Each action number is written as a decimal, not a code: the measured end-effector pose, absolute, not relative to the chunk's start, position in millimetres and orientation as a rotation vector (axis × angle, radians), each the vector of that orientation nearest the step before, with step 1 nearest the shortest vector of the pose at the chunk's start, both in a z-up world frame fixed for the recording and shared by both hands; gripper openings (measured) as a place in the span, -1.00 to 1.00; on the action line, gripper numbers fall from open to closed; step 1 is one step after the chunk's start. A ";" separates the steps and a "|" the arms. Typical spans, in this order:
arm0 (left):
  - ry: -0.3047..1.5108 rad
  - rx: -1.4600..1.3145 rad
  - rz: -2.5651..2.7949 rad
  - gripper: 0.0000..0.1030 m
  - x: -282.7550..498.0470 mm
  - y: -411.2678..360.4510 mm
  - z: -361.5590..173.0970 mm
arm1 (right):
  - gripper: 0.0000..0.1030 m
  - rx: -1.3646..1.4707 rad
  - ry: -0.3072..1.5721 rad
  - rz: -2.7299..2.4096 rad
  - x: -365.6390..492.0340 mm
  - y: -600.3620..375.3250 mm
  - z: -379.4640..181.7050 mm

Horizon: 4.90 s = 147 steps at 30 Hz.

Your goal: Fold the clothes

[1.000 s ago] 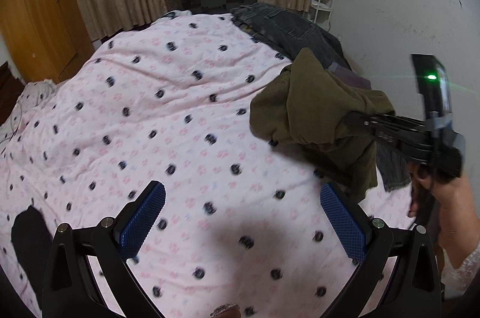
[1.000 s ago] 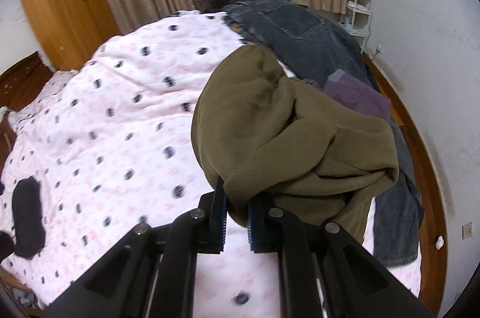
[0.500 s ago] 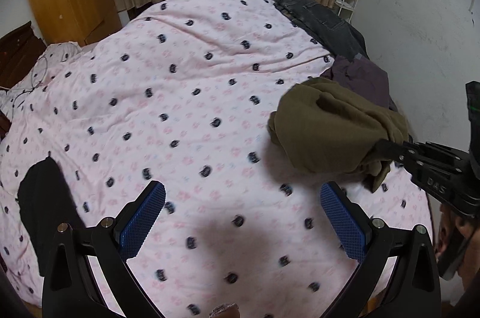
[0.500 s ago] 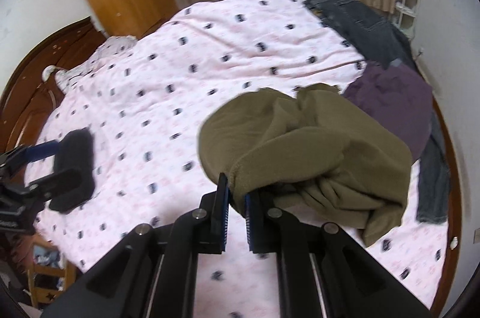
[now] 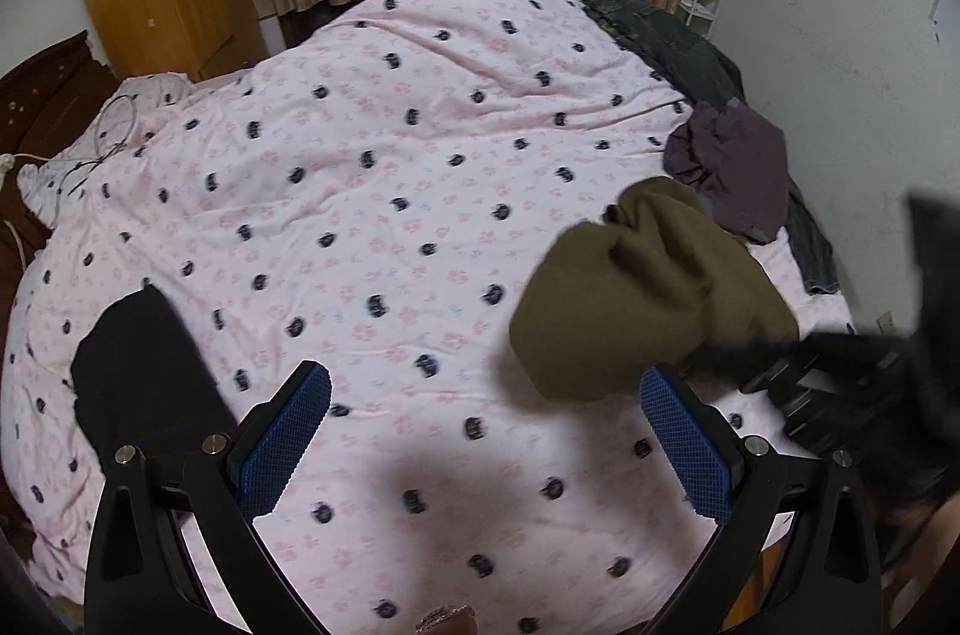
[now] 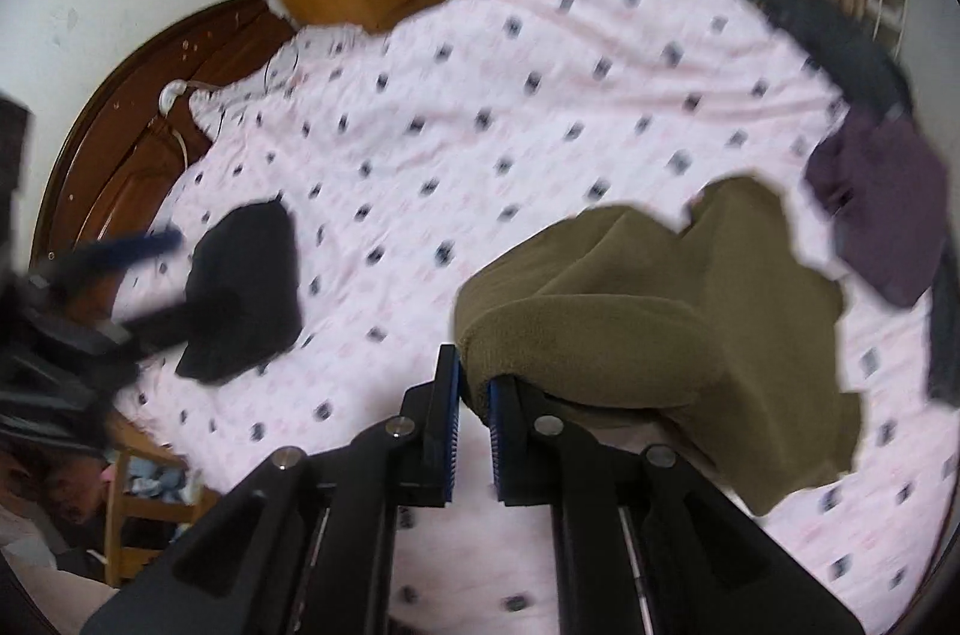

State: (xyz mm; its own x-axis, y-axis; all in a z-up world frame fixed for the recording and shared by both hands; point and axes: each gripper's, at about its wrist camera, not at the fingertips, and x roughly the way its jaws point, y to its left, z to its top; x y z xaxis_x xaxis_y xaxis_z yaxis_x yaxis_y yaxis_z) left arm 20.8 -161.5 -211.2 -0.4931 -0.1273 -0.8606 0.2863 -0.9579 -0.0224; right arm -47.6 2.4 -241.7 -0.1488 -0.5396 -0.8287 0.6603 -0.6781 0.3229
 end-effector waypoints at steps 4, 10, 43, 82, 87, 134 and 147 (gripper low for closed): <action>0.195 1.435 -2.471 0.99 39.8 -183.8 -217.0 | -0.81 1.382 0.146 -1.840 -14.0 -35.6 -288.7; 0.208 1.435 -2.430 0.99 58.5 -207.6 -225.3 | -0.80 1.453 0.238 -1.750 27.0 -87.2 -350.2; 0.237 1.528 -2.453 0.99 6.1 -143.8 -269.7 | 0.77 1.567 0.487 -1.988 -193.6 96.4 -407.9; 0.200 1.561 -2.486 0.99 -29.2 -113.3 -270.8 | -0.75 1.642 0.191 -1.720 -209.9 136.9 -413.5; 0.189 1.555 -2.485 0.99 -28.4 -113.0 -265.1 | -0.80 1.613 0.138 -1.729 -197.8 136.8 -400.0; 0.215 1.541 -2.327 0.99 50.8 -211.7 -263.6 | 0.58 1.465 0.635 -2.003 28.5 -70.1 -413.7; 0.229 1.542 -2.314 0.99 67.5 -237.9 -269.8 | 0.62 1.136 1.235 -2.387 1.9 -99.0 -403.4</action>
